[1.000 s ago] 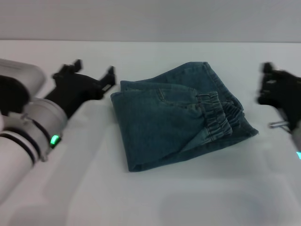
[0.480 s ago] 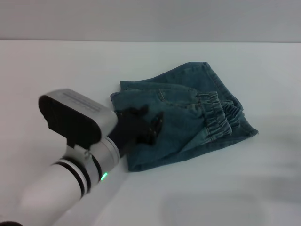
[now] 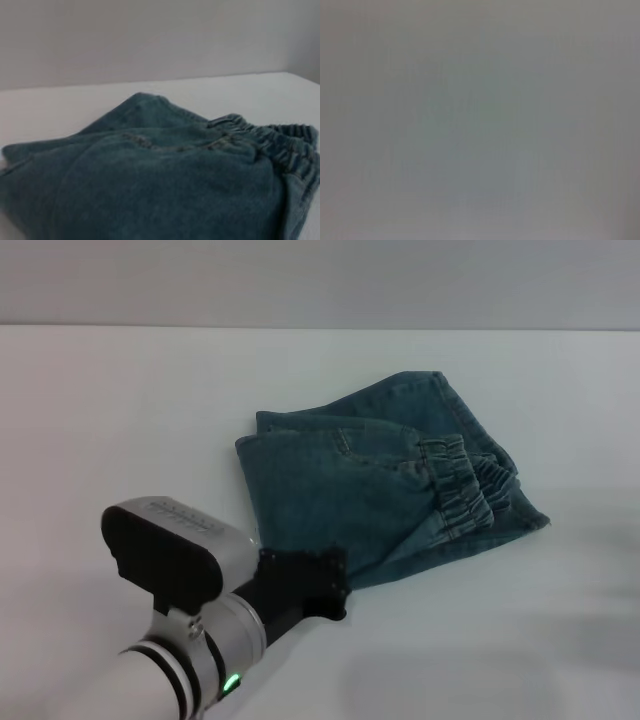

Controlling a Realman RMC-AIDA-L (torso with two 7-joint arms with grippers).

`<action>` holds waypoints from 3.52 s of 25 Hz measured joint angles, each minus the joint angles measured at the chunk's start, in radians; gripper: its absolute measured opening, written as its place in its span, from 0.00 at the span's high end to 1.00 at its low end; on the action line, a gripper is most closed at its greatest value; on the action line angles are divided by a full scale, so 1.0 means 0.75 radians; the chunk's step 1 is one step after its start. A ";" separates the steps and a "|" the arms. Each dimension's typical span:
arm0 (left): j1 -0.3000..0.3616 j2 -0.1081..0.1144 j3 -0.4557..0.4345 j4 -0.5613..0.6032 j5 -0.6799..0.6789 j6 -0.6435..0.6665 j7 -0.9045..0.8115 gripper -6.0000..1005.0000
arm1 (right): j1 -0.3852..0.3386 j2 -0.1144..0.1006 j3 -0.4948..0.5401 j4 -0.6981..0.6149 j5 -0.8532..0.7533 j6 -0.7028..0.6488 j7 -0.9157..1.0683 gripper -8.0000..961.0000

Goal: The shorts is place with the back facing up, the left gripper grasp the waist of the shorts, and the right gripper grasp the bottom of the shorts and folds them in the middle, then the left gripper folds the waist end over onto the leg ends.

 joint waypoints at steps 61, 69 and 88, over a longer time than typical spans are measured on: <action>-0.123 -0.006 -0.142 0.811 0.203 1.422 -0.557 0.24 | 0.191 0.002 -0.266 -0.385 0.007 -0.595 0.346 0.45; -0.121 -0.013 -0.135 0.841 0.199 1.463 -0.500 0.20 | 0.229 0.005 -0.272 -0.441 0.008 -0.599 0.346 0.26; -0.121 -0.014 -0.105 0.890 0.196 1.527 -0.498 0.21 | 0.243 0.006 -0.263 -0.480 0.007 -0.612 0.343 0.24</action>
